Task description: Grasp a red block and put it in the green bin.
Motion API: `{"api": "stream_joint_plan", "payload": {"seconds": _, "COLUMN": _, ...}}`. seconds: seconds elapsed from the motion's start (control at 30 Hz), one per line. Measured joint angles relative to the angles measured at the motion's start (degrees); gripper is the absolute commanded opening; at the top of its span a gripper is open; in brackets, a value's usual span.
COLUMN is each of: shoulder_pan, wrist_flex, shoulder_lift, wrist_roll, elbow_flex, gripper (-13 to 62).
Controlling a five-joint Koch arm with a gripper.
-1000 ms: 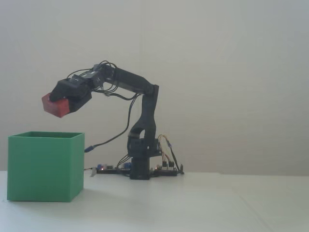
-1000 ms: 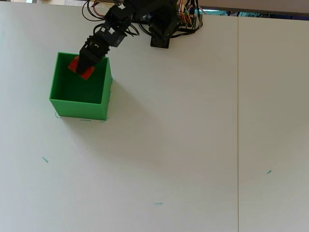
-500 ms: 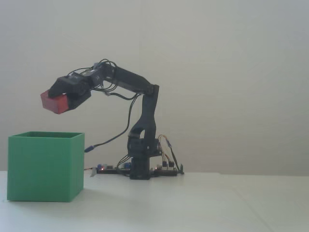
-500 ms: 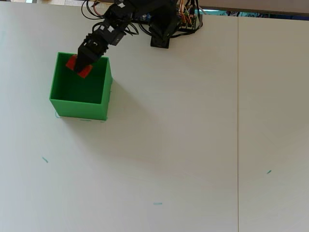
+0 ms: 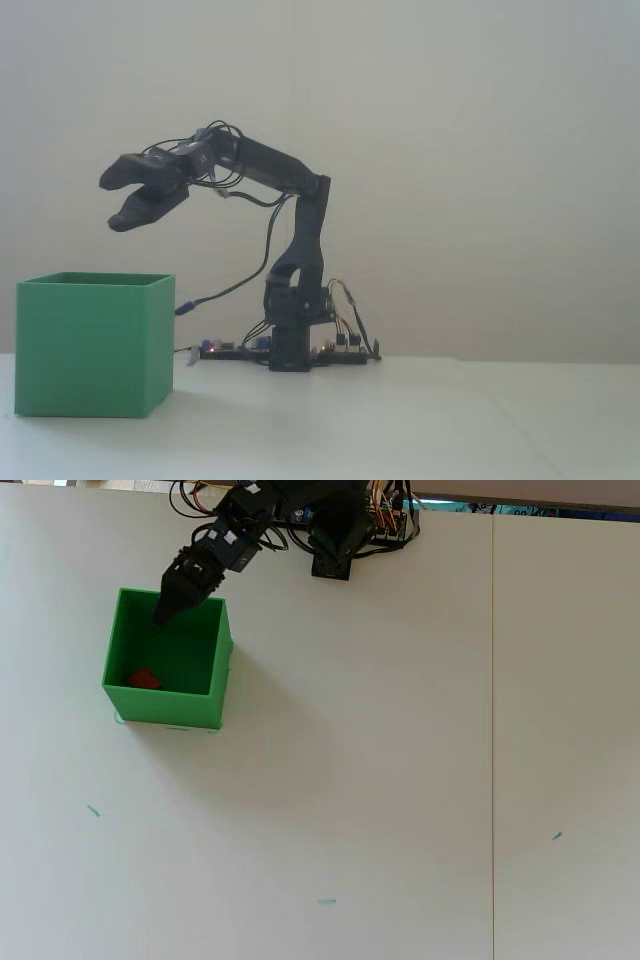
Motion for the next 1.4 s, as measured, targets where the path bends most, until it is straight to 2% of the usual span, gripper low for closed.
{"api": "stream_joint_plan", "payload": {"seconds": 0.43, "shoulder_pan": -3.78, "wrist_flex": -0.09, "shoulder_lift": 1.05, "wrist_roll": 0.0, "elbow_flex": 0.79, "gripper": 33.1}}
{"api": "stream_joint_plan", "payload": {"seconds": 0.7, "shoulder_pan": -11.6, "wrist_flex": -0.09, "shoulder_lift": 11.51, "wrist_roll": 1.32, "elbow_flex": 18.72, "gripper": 33.0}}
{"api": "stream_joint_plan", "payload": {"seconds": 0.93, "shoulder_pan": -16.61, "wrist_flex": -0.09, "shoulder_lift": 19.6, "wrist_roll": 10.81, "elbow_flex": 34.19, "gripper": 33.0}}
{"api": "stream_joint_plan", "payload": {"seconds": 1.4, "shoulder_pan": -24.08, "wrist_flex": -6.42, "shoulder_lift": 27.07, "wrist_roll": 22.68, "elbow_flex": 62.84, "gripper": 33.7}}
